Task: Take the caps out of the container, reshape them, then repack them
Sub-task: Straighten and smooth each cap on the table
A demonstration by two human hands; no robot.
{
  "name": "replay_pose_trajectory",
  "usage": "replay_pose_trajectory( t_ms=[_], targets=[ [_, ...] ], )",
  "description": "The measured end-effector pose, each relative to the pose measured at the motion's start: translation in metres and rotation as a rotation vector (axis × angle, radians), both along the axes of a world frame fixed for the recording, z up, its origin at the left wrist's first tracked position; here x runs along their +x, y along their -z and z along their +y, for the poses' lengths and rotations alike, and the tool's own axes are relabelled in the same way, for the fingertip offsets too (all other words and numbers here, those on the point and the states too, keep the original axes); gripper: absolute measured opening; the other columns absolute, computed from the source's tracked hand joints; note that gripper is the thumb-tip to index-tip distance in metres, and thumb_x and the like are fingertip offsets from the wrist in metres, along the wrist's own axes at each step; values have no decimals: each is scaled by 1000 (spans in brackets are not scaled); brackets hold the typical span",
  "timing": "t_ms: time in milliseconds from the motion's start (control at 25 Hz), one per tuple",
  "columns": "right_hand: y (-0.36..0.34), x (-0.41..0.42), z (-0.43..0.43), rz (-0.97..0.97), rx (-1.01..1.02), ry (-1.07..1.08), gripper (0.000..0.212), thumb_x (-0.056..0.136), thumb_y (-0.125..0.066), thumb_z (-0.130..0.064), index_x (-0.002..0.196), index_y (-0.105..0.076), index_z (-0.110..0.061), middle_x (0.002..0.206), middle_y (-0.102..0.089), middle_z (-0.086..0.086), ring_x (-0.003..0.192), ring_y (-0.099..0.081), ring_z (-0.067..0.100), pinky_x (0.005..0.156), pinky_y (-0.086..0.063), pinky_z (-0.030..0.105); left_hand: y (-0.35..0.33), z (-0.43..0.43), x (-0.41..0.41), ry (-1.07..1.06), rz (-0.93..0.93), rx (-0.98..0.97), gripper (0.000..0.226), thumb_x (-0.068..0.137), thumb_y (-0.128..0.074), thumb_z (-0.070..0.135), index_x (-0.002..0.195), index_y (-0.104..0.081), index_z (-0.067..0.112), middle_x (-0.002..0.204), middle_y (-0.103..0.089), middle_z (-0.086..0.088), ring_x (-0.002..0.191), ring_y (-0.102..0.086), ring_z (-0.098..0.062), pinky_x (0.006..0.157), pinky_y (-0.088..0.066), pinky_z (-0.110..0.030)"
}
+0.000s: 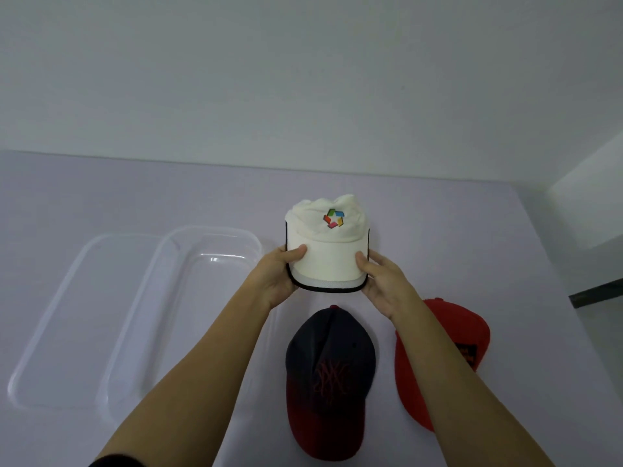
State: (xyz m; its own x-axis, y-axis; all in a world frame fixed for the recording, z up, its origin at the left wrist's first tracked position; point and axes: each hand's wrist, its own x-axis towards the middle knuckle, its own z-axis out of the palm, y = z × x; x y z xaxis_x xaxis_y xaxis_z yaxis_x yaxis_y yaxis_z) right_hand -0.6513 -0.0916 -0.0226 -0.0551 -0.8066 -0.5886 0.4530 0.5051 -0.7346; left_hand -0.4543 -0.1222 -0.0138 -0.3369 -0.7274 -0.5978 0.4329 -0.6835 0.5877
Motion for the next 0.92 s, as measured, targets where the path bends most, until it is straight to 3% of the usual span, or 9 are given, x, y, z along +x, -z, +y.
replay_pose_trajectory(
  t_ms=[120, 200, 440, 640, 760, 840, 920],
  targets=[
    [37, -3, 1, 162, 67, -45, 64, 82, -69, -15, 137, -39, -4, 131, -55, 16, 115, -58, 28, 93, -52, 43, 25, -6, -6, 20, -169, 60, 39, 90, -54, 1, 128, -51, 2, 116, -64, -14, 101, -62, -30, 81, -54, -43],
    [50, -3, 1, 312, 68, -101, 64, 82, -69, -19, 138, -38, -6, 135, -52, 14, 118, -54, 27, 98, -48, 42, 44, -8, -11, 22, -251, 85, 38, 89, -54, 0, 127, -51, 1, 118, -63, -14, 102, -61, -31, 84, -52, -45],
    [69, -10, -10, 544, -5, -159, 54, 89, -61, -22, 136, -38, -10, 130, -54, 10, 109, -54, 19, 86, -47, 27, 84, -17, -21, -39, -390, -60, 48, 85, -64, 6, 130, -49, 2, 127, -60, -13, 112, -59, -28, 95, -50, -41],
    [76, -7, -17, 854, -119, -331, 42, 93, -48, -38, 127, -49, -15, 123, -58, 6, 112, -55, 22, 97, -47, 42, 79, -18, -32, 115, -770, -177, 46, 88, -54, 29, 129, -48, 9, 126, -51, -6, 108, -53, -24, 88, -47, -36],
    [83, -3, -16, 959, -90, -369, 34, 95, -45, -35, 117, -54, -11, 115, -46, 5, 101, -47, 18, 92, -43, 34, 79, -18, -34, 281, -1107, -208, 43, 89, -46, 36, 113, -54, 0, 121, -46, -17, 106, -51, -34, 91, -47, -43],
    [84, -3, -16, 952, -105, -366, 30, 94, -45, -33, 114, -53, -10, 111, -49, 8, 94, -52, 21, 82, -44, 31, 77, -18, -35, 324, -1142, -253, 38, 91, -44, 32, 101, -53, -4, 109, -51, -23, 91, -52, -34, 81, -46, -39],
    [85, -2, -17, 937, -146, -355, 33, 94, -43, -32, 124, -48, -18, 115, -56, 10, 102, -56, 24, 86, -48, 35, 72, -17, -38, 341, -1103, -306, 23, 92, -44, 24, 79, -46, 5, 87, -46, -14, 73, -42, -22, 65, -36, -28]
  ],
)
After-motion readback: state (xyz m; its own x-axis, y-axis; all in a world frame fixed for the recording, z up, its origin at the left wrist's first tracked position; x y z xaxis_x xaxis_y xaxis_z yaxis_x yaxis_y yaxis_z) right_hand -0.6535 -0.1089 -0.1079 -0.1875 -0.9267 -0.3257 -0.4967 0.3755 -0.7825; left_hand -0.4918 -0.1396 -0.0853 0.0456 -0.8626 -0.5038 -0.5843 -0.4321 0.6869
